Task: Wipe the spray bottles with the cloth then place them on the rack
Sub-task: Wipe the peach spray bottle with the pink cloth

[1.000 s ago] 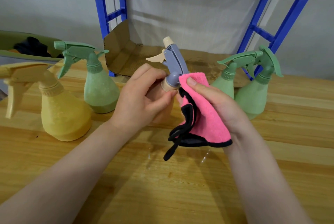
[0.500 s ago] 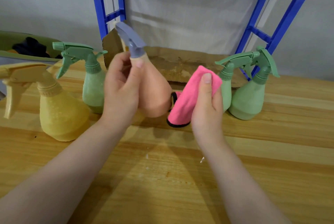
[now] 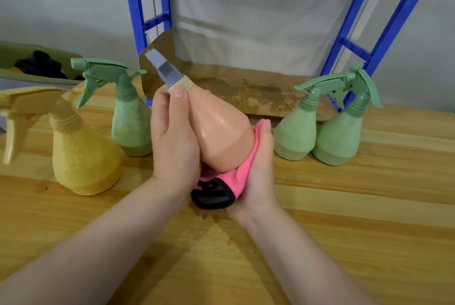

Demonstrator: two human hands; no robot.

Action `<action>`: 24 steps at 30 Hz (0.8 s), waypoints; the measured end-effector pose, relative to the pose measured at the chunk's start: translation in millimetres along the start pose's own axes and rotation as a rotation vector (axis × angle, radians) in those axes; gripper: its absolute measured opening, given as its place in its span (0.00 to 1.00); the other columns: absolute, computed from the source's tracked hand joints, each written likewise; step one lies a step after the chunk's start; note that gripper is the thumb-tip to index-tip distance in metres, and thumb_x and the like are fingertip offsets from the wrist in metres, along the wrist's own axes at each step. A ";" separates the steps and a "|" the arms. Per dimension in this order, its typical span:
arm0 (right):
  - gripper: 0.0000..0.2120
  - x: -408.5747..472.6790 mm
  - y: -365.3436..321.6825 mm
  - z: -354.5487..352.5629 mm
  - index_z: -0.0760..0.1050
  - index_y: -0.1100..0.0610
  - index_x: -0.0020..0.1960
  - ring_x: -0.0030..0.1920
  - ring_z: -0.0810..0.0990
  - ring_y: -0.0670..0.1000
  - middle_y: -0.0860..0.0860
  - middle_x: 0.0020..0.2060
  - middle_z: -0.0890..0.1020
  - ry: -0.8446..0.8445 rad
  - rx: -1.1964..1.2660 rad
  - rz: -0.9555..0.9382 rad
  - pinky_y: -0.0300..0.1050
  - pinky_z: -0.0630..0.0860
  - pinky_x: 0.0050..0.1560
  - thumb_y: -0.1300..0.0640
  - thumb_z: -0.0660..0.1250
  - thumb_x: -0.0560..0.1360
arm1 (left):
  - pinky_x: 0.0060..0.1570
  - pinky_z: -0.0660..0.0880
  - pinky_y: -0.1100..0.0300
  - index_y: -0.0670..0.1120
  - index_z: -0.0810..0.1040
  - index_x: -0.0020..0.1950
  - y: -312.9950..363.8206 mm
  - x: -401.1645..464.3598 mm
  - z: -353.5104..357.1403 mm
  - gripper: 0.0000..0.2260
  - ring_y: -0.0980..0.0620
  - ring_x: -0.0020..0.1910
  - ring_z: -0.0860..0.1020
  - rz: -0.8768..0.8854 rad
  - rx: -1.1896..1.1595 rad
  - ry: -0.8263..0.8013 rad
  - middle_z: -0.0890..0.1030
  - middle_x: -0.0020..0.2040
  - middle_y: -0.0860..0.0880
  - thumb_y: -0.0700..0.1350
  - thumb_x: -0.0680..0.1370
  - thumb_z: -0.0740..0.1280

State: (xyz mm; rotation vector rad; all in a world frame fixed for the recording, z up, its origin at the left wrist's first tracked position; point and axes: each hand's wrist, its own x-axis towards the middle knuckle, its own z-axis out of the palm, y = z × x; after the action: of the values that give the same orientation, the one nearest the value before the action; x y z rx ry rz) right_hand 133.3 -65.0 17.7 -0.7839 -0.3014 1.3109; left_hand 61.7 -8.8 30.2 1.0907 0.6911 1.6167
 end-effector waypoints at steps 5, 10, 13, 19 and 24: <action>0.31 0.9 -10.3 -1.8 0.80 0.58 0.58 0.56 0.83 0.57 0.59 0.51 0.86 0.037 -0.039 0.129 0.56 0.72 0.69 0.33 0.53 0.79 | 0.57 0.77 0.44 0.53 0.70 0.57 -0.4 7.0 -5.3 0.08 0.36 0.56 0.78 0.304 0.102 -0.164 0.77 0.56 0.31 0.51 0.79 0.59; 0.25 6.1 -14.2 -9.3 0.80 0.58 0.55 0.46 0.87 0.55 0.58 0.45 0.87 0.139 -0.224 0.134 0.53 0.81 0.53 0.38 0.56 0.82 | 0.53 0.75 0.38 0.55 0.68 0.58 -7.7 9.7 -8.0 0.08 0.36 0.54 0.79 0.539 0.251 -0.324 0.74 0.53 0.50 0.48 0.80 0.60; 0.22 12.6 -12.1 -14.7 0.79 0.56 0.58 0.50 0.86 0.58 0.59 0.48 0.87 0.200 -0.304 0.155 0.56 0.81 0.57 0.39 0.58 0.82 | 0.51 0.74 0.38 0.55 0.68 0.58 -14.4 12.3 -10.4 0.08 0.36 0.53 0.78 0.581 0.344 -0.357 0.74 0.53 0.48 0.49 0.80 0.60; 0.18 17.4 -23.7 -24.0 0.78 0.55 0.55 0.44 0.83 0.59 0.61 0.44 0.84 0.253 -0.613 0.054 0.58 0.81 0.54 0.43 0.57 0.83 | 0.52 0.74 0.45 0.56 0.68 0.60 -21.5 9.8 -9.4 0.10 0.39 0.52 0.77 0.606 0.417 -0.409 0.77 0.52 0.37 0.48 0.79 0.61; 0.30 18.1 -42.7 -30.8 0.79 0.61 0.49 0.39 0.84 0.59 0.57 0.35 0.83 0.328 -0.966 -0.135 0.55 0.83 0.48 0.34 0.56 0.79 | 0.54 0.75 0.41 0.55 0.69 0.58 -22.9 5.2 -5.5 0.08 0.41 0.56 0.78 0.398 0.329 -0.378 0.77 0.55 0.40 0.50 0.79 0.62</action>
State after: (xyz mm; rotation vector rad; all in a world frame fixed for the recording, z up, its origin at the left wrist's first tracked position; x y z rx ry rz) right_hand 188.7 -60.7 20.1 -1.7308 -0.7266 0.8411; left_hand 66.1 3.8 10.0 1.8110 0.5159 1.5844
